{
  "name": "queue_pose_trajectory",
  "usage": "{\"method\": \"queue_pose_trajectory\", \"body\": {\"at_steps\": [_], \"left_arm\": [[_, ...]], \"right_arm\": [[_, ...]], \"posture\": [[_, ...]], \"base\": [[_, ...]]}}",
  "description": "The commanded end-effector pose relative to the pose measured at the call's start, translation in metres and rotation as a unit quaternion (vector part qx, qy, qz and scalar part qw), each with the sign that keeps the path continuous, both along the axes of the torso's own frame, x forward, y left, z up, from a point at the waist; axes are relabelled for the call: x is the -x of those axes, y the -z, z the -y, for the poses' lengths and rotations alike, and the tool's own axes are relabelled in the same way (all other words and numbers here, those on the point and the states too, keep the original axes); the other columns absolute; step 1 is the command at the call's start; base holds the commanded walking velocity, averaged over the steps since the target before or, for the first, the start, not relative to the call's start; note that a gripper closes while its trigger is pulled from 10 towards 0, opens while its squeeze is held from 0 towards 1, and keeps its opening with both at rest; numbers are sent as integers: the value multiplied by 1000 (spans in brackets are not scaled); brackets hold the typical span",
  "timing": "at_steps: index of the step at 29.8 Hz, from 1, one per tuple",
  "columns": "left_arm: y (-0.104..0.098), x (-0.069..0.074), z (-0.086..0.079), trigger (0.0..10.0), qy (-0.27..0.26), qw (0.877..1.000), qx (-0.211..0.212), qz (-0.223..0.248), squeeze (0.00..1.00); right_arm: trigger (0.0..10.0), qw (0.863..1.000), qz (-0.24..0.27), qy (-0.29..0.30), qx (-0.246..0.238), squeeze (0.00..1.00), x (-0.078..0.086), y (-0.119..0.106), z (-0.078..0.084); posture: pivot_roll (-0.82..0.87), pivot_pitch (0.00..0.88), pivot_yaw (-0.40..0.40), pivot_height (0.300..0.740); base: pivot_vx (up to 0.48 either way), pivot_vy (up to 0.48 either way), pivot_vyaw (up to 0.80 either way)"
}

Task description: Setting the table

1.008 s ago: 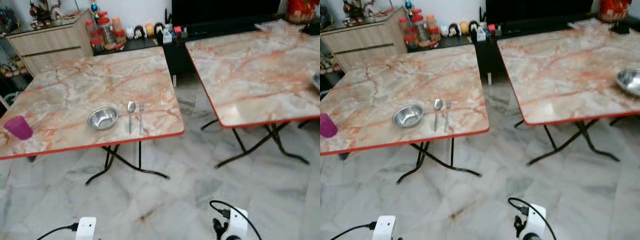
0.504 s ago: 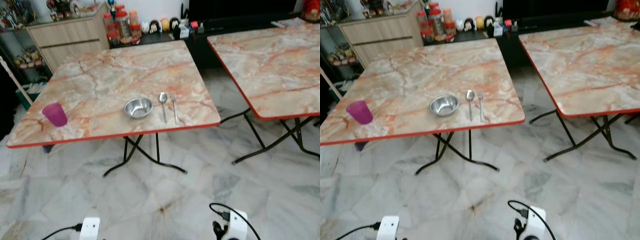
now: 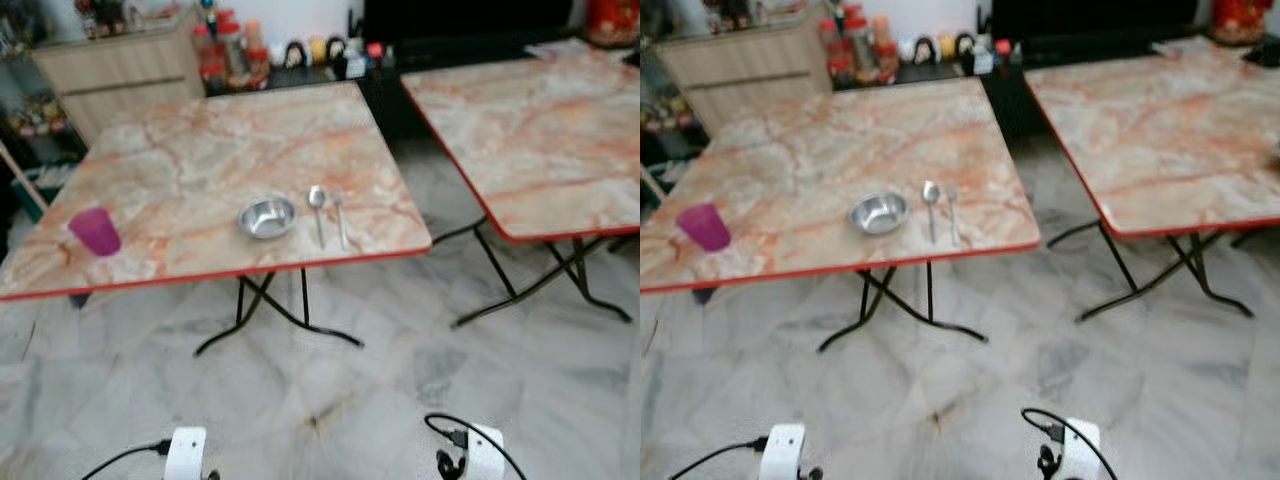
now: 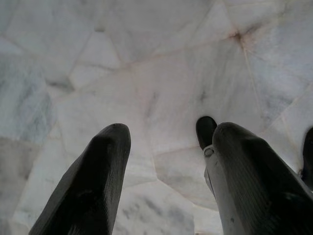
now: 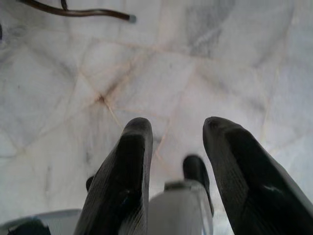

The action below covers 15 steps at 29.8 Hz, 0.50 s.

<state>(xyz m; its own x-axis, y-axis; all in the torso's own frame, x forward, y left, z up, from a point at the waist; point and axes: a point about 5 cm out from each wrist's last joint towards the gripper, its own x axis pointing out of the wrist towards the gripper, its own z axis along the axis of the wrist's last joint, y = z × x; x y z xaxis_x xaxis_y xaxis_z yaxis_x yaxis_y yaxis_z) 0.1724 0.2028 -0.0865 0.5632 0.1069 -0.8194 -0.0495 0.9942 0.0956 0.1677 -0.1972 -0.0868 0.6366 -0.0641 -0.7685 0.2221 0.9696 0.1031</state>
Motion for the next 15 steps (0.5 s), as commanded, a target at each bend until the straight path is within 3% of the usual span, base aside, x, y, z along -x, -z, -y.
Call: {"method": "queue_pose_trajectory", "body": {"at_steps": [1,15], "left_arm": [[-1,-2,-2,10000,-13,1000,-2,2,0],[2,5,1,10000,-35,999,5,-3,0]], "right_arm": [[10000,1000,-5,-2,-9,0,1,1,-5],[10000,1000,0,-24,0,0,-4,-1,-3]], "posture": [[-153,0,68,740],[-153,0,50,740]], "base": [[326,0,0],[344,0,130]]}}
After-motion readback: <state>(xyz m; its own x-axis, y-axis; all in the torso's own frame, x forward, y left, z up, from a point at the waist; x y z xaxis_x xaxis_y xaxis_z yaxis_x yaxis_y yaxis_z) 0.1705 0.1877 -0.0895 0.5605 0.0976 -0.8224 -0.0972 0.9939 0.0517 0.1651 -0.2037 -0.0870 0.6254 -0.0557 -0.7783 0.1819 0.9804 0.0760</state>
